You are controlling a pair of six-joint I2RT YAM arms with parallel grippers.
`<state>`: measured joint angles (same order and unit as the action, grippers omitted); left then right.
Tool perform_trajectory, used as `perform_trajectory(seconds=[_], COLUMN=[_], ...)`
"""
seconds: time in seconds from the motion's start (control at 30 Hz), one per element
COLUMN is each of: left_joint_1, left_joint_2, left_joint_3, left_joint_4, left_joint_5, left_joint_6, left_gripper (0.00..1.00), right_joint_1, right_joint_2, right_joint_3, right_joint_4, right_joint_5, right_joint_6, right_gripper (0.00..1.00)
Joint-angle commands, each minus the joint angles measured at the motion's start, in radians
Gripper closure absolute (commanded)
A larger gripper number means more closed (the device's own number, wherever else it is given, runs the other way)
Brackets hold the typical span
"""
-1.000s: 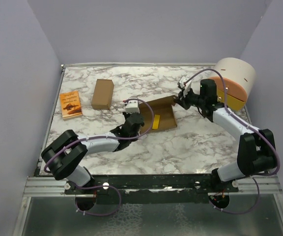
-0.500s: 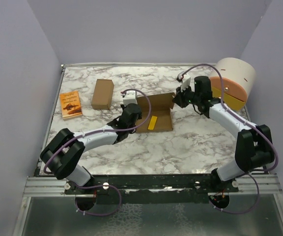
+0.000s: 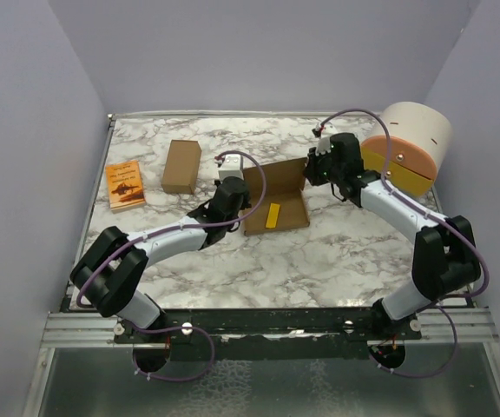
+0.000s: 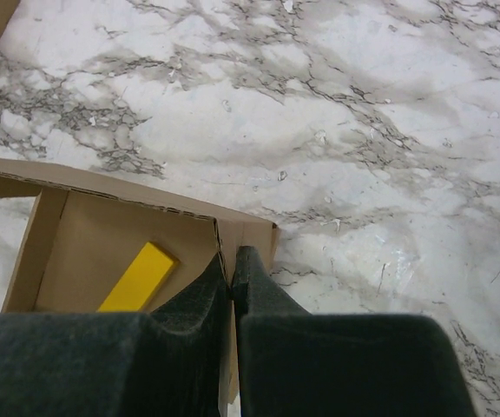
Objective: Fold the paper box
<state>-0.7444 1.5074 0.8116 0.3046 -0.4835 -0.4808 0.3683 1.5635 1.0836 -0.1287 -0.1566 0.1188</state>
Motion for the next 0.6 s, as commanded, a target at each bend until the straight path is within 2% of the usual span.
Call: perform_trajectory(seconds=[0.0, 0.27, 0.57], left_joint_1=[-0.013, -0.013, -0.013], left_joint_2=[0.001, -0.001, -0.023], left_joint_3=[0.035, 0.011, -0.027], left_joint_4=[0.023, 0.034, 0.048], left_joint_5=[0.131, 0.152, 0.157], left_joint_6=[-0.026, -0.048, -0.049], left_gripper=[1.00, 1.00, 1.00], right_joint_1=[0.072, 0.122, 0.138], right_joint_2=[-0.005, -0.106, -0.178], right_joint_3=[-0.028, -0.223, -0.356], right_joint_4=[0.024, 0.136, 0.160], right_joint_5=[0.024, 0.054, 0.029], right_joint_6=[0.162, 0.251, 0.254], right_gripper=[0.99, 0.99, 0.99])
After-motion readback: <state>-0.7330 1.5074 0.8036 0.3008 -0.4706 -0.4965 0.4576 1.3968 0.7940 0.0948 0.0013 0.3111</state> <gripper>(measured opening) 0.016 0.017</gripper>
